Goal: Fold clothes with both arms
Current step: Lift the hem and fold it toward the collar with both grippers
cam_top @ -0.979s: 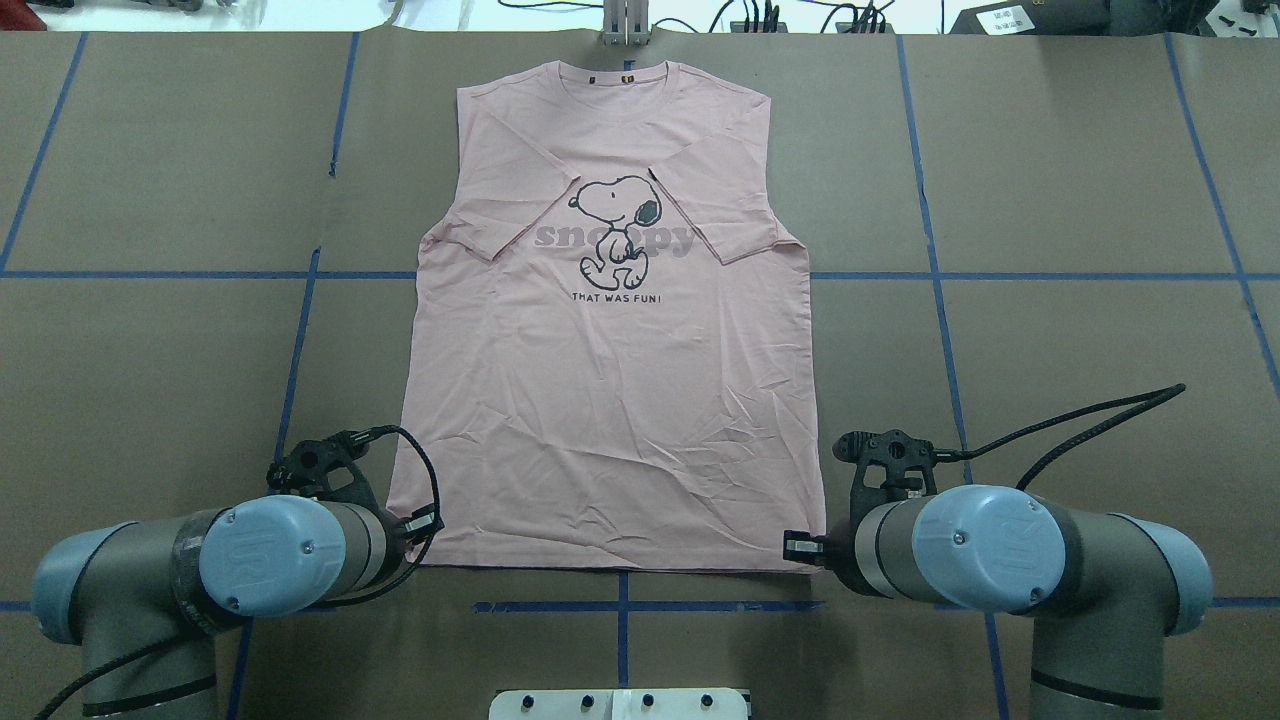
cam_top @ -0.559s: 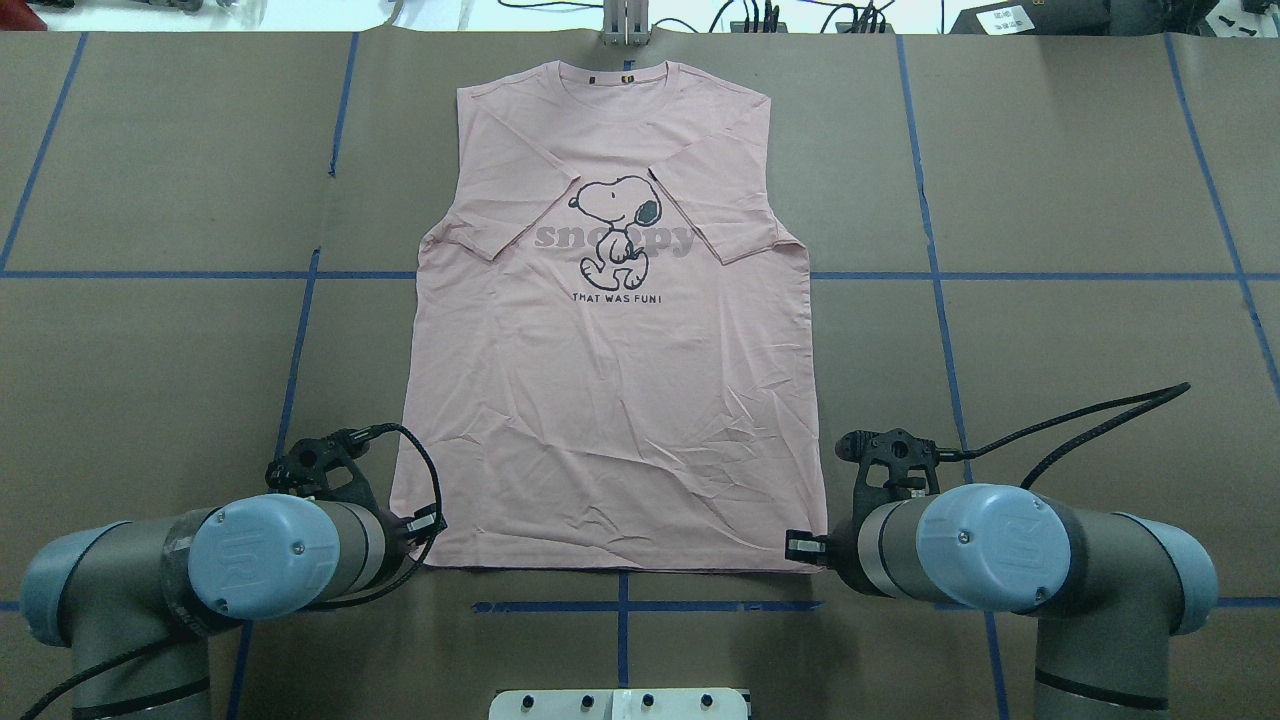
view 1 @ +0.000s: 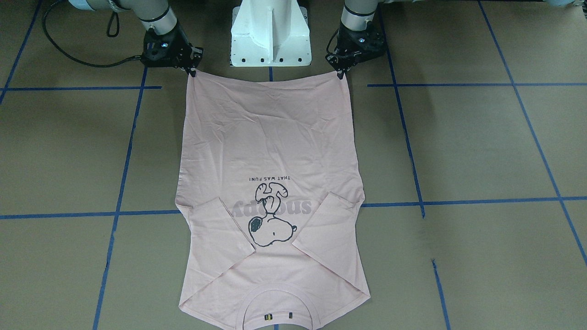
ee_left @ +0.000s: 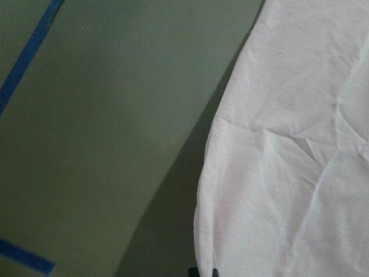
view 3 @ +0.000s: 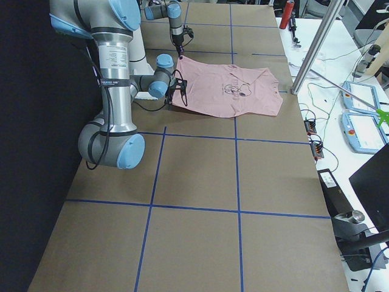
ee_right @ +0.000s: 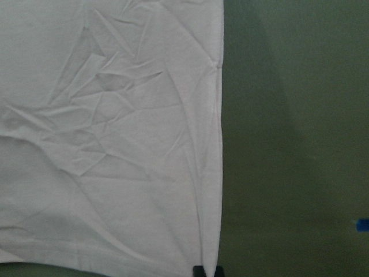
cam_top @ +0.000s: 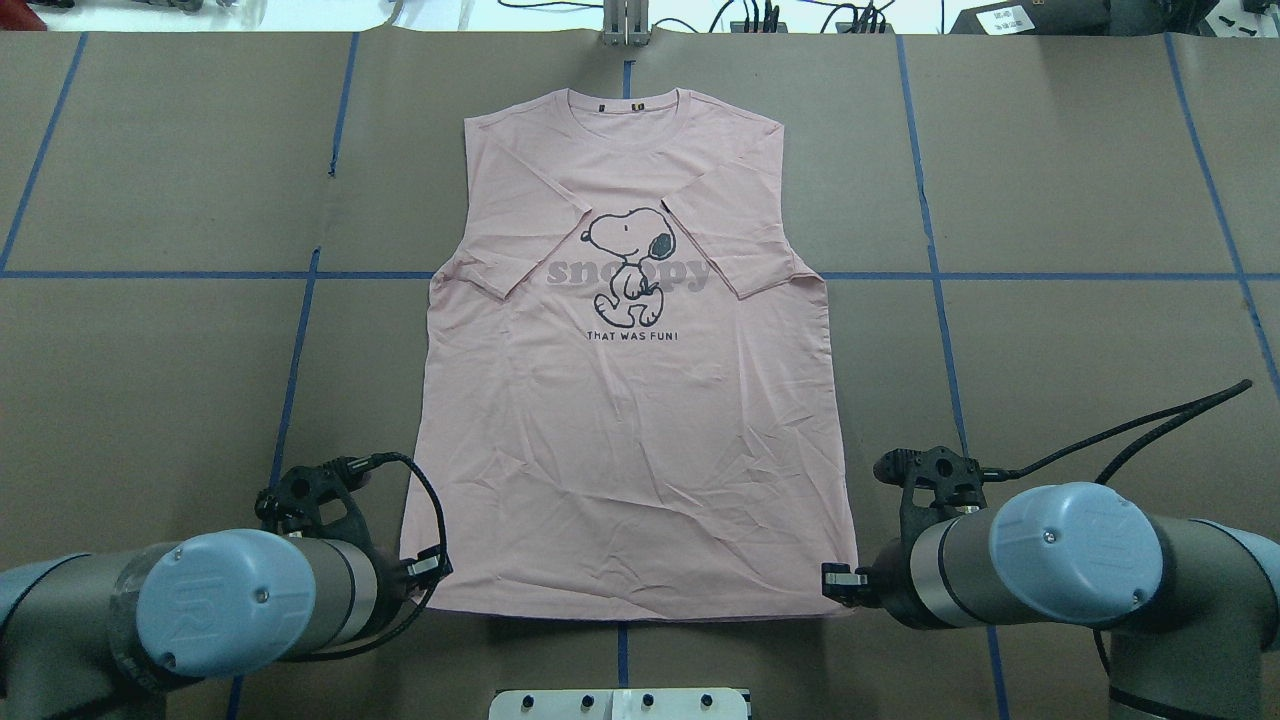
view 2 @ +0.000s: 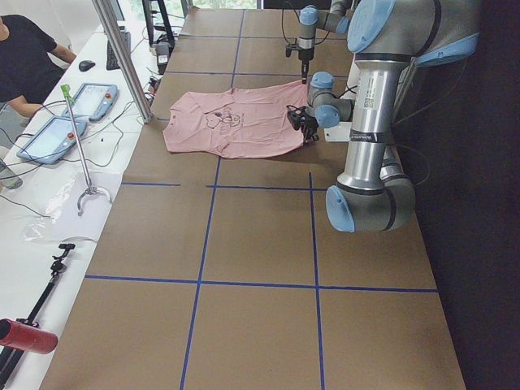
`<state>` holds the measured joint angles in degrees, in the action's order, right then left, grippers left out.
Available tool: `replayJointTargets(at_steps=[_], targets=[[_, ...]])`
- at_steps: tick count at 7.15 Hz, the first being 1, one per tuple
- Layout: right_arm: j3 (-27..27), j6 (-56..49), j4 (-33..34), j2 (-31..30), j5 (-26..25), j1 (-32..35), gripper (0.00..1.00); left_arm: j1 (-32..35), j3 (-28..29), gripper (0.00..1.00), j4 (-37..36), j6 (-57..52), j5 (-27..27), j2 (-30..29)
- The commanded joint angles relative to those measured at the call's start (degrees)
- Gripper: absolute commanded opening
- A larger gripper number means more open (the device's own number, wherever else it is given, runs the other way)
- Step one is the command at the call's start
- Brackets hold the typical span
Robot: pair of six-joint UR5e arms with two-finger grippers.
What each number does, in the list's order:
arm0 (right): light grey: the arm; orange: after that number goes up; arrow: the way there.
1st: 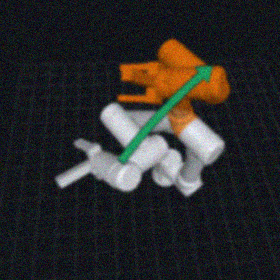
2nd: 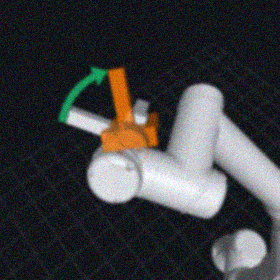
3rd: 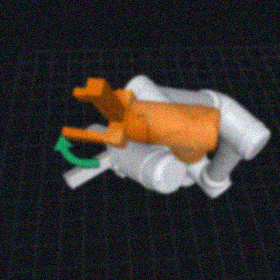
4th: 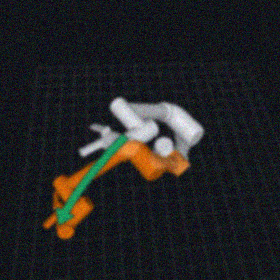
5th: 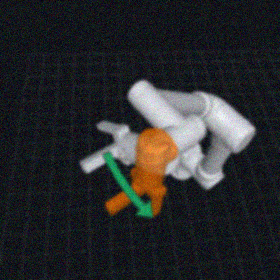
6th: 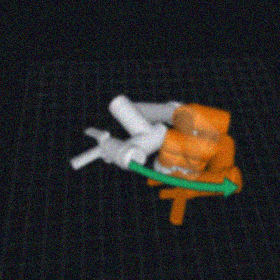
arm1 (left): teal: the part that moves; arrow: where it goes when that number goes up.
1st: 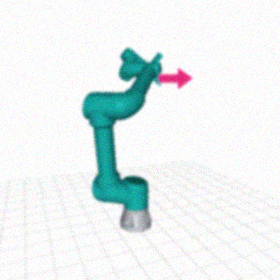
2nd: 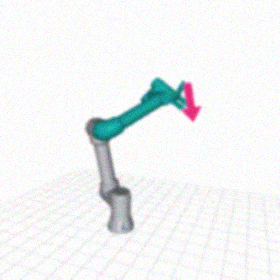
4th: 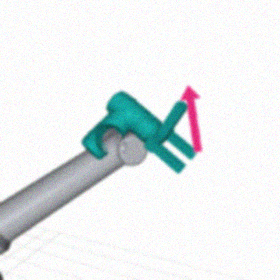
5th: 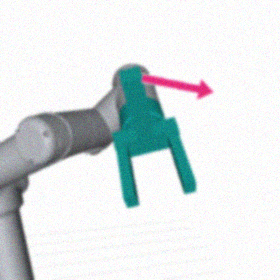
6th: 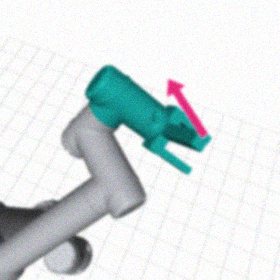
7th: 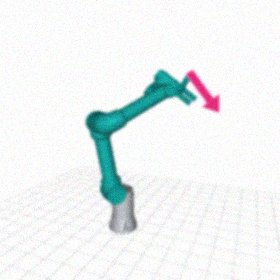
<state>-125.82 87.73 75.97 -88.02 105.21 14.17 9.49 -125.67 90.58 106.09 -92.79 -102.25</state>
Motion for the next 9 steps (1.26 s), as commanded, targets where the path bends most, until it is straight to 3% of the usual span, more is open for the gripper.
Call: replayJointTargets(at_steps=[1,2,5,7,9], targets=[[-4.77,0.07,0.06,-3.03,6.39,-1.42,0.00,-6.56,-10.24,0.00,-8.45,0.17,-0.20,0.03],[-6.00,0.16,0.06,-3.73,8.32,-1.51,0.00,-9.72,-14.04,0.00,-10.84,0.52,-0.20,0.03],[-5.23,-0.10,-0.03,-2.60,7.30,0.06,0.00,-9.15,-14.35,0.00,-10.96,-0.35,-0.46,-0.49],[-1.82,-0.98,-0.03,4.05,6.32,9.33,0.00,-0.92,-13.38,0.00,-10.78,-7.87,-0.64,-1.02],[4.14,-10.86,-0.46,9.76,6.59,18.75,0.00,8.92,-10.41,0.00,-10.78,-16.58,-2.90,-1.98]])
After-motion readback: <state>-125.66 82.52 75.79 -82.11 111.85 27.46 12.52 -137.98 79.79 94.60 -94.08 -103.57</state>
